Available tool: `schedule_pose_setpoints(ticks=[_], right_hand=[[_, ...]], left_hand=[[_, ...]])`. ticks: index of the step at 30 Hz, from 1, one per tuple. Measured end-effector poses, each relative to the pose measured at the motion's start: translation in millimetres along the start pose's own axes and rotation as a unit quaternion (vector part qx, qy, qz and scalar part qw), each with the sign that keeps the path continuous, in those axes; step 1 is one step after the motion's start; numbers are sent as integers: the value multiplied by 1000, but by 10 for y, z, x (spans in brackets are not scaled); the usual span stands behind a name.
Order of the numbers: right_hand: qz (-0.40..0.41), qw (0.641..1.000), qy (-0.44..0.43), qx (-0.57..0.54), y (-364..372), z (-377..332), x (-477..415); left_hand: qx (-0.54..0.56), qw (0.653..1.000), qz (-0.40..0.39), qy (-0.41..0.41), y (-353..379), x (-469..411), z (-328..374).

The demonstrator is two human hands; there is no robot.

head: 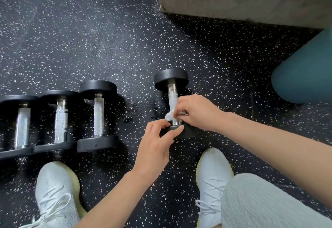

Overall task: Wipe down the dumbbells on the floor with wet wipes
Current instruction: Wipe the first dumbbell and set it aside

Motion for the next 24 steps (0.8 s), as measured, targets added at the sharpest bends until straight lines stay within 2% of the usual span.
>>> schedule_pose_setpoints(ticks=[7, 14, 21, 24], right_hand=[[73, 996, 60, -3, -193, 169, -185], [19, 1000, -6, 7, 0, -17, 104], [89, 993, 78, 3, -304, 216, -238], [61, 997, 44, -1, -171, 81, -74]], left_hand=[[-29, 999, -28, 19, 15, -58, 70], [-40, 999, -19, 6, -15, -90, 63], [-33, 999, -10, -9, -59, -90, 48], [-20, 1000, -3, -11, -53, -73, -1]])
Point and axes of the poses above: each hand's wrist, its own x-axis away from the middle knuckle, its own y-axis out of the palm, z = x × y, the point moved 8 cm from there along -x, towards the middle knuckle, and after that the axes turned 6 degrees about x, right-handed, at the moved point
